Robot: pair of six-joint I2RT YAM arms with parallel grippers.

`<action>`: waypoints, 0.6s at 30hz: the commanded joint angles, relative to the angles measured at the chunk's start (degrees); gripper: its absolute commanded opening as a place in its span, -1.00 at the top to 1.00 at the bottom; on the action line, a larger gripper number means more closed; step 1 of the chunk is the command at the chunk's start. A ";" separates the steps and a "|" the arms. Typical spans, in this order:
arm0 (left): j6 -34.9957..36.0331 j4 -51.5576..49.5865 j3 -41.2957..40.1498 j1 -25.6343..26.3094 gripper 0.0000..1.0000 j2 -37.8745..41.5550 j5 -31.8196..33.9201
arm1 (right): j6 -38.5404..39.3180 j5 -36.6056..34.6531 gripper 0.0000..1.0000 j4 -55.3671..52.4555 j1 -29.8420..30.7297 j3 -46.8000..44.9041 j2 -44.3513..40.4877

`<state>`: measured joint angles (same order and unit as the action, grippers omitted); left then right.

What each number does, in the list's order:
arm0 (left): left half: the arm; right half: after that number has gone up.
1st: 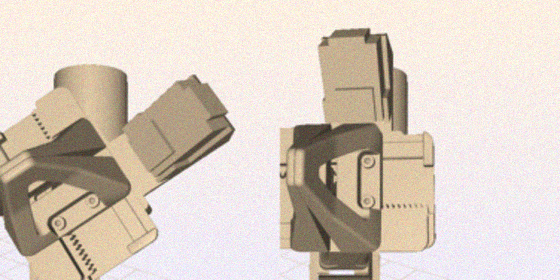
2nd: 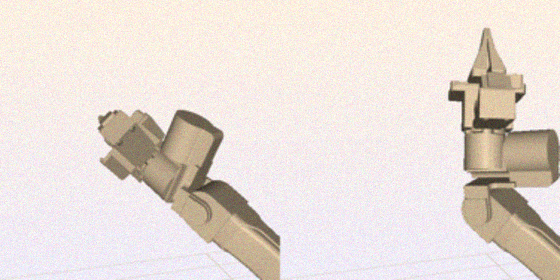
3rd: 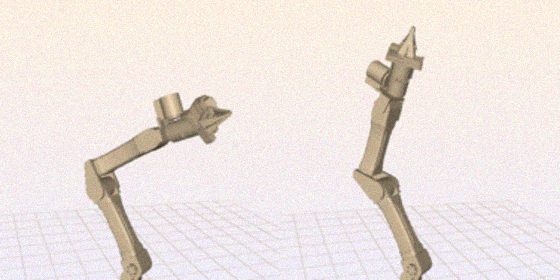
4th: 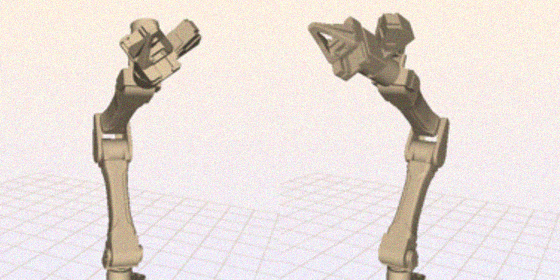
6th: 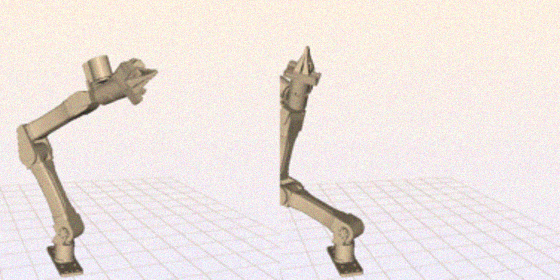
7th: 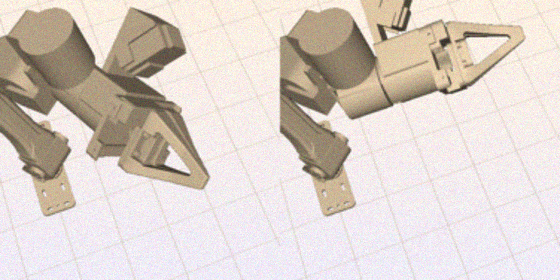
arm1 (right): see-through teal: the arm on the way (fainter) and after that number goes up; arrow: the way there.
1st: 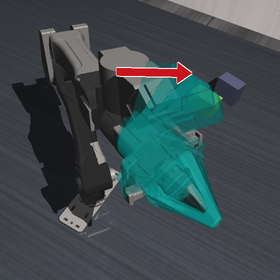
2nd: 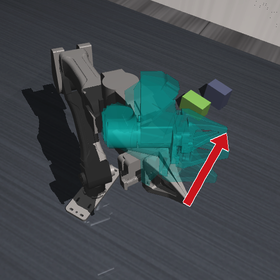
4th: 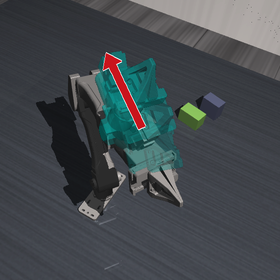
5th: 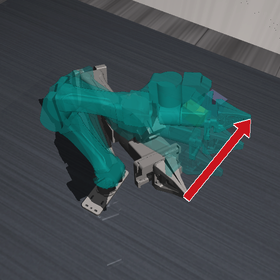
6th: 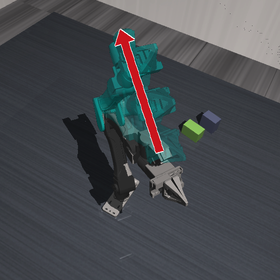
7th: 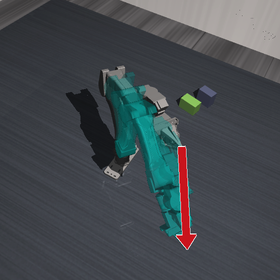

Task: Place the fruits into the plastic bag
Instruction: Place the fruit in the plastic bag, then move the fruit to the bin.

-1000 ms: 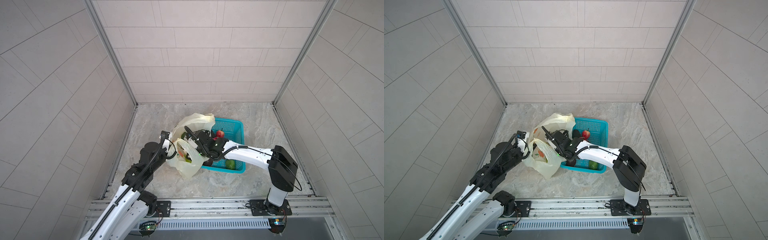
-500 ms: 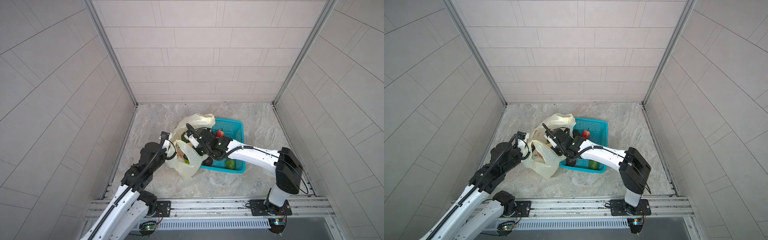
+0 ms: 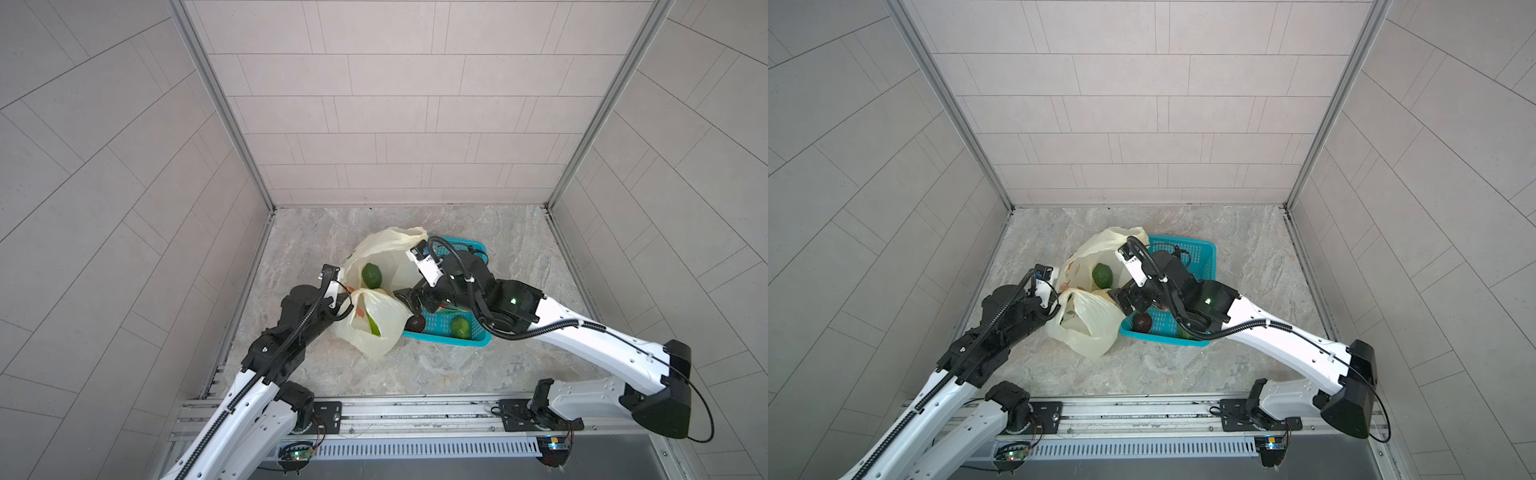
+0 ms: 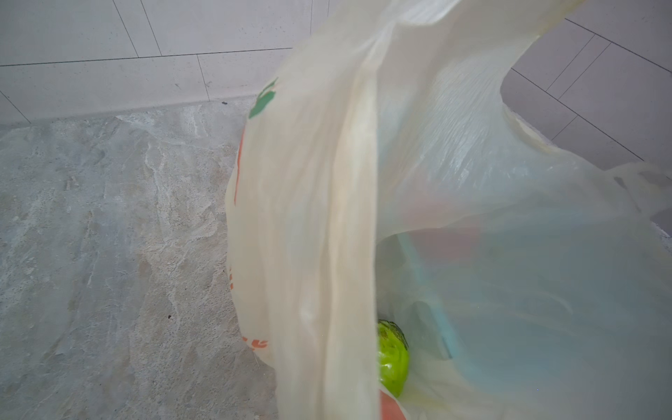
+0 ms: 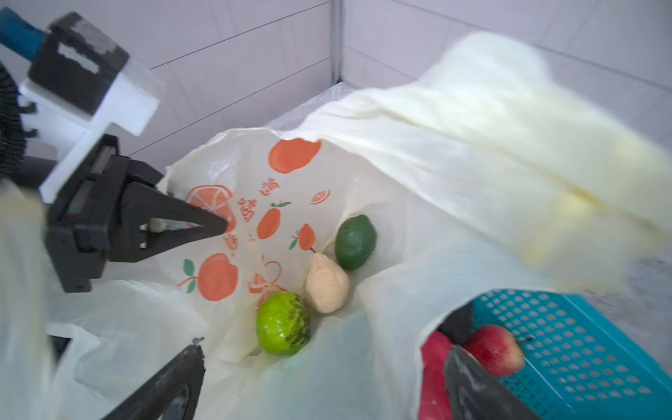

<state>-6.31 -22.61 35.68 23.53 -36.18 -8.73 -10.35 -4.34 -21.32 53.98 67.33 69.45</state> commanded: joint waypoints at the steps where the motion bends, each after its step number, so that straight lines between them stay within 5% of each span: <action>1: 0.64 1.38 0.78 -0.33 1.00 -0.68 0.20 | -2.07 -15.81 -0.98 -0.62 -1.16 -4.86 -5.72; 7: 0.69 3.09 0.62 -0.33 1.00 -1.17 -0.26 | -15.59 0.08 -0.98 2.51 -19.19 -15.45 -12.10; 10: 0.77 3.00 0.70 -0.33 1.00 -1.15 0.02 | -17.41 0.32 -0.94 1.44 -24.21 -17.49 -11.78; 18: 1.04 2.57 0.14 -0.33 1.00 -0.64 0.14 | -14.85 2.30 -0.81 -7.57 -26.55 -12.65 -0.66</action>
<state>-6.13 -21.15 35.66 23.53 -37.41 -8.84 -24.91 -3.64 -25.15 27.57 52.58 66.37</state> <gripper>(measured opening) 0.046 0.911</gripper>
